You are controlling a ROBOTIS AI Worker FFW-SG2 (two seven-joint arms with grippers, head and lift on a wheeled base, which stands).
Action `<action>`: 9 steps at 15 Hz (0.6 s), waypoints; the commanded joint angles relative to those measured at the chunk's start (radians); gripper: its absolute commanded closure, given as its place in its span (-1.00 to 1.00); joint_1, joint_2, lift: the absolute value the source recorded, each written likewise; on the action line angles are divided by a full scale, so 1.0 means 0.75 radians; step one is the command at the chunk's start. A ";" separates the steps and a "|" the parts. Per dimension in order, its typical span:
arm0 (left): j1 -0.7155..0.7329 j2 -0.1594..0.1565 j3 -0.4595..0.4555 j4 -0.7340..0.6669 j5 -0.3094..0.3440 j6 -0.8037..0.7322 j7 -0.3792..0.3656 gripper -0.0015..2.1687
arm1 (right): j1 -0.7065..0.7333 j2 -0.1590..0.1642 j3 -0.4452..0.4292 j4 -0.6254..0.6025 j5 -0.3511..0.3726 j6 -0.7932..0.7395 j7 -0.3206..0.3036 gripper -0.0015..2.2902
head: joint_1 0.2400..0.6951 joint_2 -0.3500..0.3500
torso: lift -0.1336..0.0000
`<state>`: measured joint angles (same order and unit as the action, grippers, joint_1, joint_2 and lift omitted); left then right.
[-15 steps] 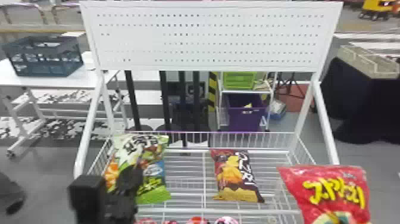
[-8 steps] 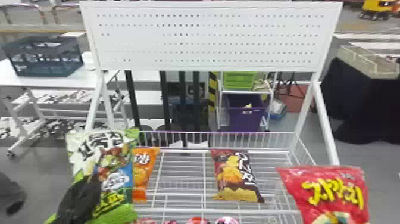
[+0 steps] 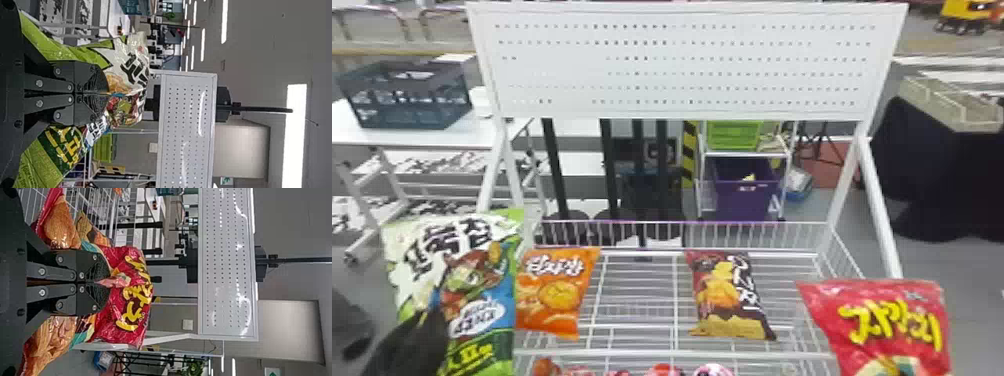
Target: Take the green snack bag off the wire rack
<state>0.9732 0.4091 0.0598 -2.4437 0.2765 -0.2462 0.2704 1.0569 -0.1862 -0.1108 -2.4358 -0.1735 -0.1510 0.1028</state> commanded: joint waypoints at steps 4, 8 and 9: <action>-0.007 0.001 0.000 0.000 0.000 0.021 -0.003 0.91 | -0.002 0.003 -0.002 0.004 0.000 0.000 0.000 0.95 | 0.14 0.00 | 1.00; -0.009 0.001 0.002 0.000 0.000 0.021 -0.003 0.91 | -0.006 0.003 0.001 0.008 0.000 0.000 0.002 0.95 | 0.14 0.00 | 1.00; -0.011 0.001 0.002 0.000 0.002 0.025 -0.005 0.91 | -0.006 0.003 0.001 0.010 0.000 0.000 0.000 0.95 | 0.14 0.00 | 1.00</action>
<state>0.9666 0.4095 0.0612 -2.4437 0.2762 -0.2304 0.2674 1.0529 -0.1840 -0.1105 -2.4307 -0.1733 -0.1510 0.1035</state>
